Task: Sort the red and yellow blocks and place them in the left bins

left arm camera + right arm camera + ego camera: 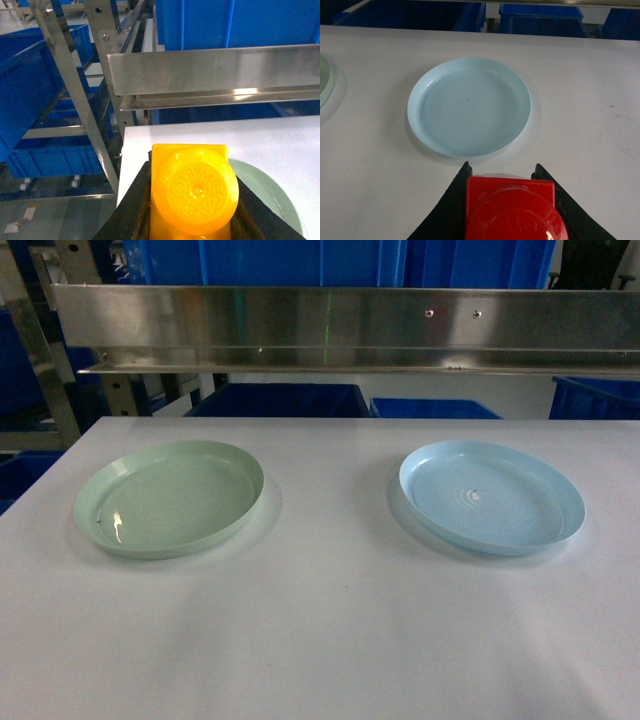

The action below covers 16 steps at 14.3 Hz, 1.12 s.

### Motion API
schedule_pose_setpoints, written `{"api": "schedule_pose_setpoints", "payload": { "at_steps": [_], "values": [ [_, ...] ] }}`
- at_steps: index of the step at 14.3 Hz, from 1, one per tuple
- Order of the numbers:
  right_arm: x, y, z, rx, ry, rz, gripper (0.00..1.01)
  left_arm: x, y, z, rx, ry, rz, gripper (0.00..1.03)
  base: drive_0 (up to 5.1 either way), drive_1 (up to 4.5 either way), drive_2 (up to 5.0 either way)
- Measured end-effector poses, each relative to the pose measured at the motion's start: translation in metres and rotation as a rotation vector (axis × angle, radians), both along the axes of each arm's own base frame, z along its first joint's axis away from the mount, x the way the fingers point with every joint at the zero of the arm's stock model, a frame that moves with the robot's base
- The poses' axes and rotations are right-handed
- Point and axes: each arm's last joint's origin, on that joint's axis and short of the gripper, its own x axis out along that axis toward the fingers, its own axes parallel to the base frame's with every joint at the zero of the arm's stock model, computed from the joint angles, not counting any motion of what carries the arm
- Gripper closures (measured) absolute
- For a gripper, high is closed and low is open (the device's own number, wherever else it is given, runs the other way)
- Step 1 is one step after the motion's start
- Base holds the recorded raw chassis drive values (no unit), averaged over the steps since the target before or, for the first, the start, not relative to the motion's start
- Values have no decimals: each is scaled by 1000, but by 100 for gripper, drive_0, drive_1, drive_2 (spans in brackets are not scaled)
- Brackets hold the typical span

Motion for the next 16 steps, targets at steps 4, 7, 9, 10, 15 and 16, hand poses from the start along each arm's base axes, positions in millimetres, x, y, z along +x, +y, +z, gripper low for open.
{"api": "schedule_pose_setpoints", "payload": {
  "at_steps": [4, 7, 9, 10, 15, 16],
  "values": [
    [0, 0, 0, 0, 0, 0, 73, -31, 6, 15, -45, 47, 47, 76, 0, 0, 0],
    [0, 0, 0, 0, 0, 0, 73, -33, 18, 9, -72, 102, 88, 76, 0, 0, 0],
    [0, 0, 0, 0, 0, 0, 73, -35, 22, 6, -89, 126, 89, 76, 0, 0, 0],
    [0, 0, 0, 0, 0, 0, 73, -35, 22, 6, -92, 121, 88, 76, 0, 0, 0],
    [0, 0, 0, 0, 0, 0, 73, -34, 25, 8, -101, 94, 66, 76, 0, 0, 0],
    [0, 0, 0, 0, -1, -1, 73, -34, 25, 8, -101, 95, 66, 76, -489, 256, 256]
  ]
}}
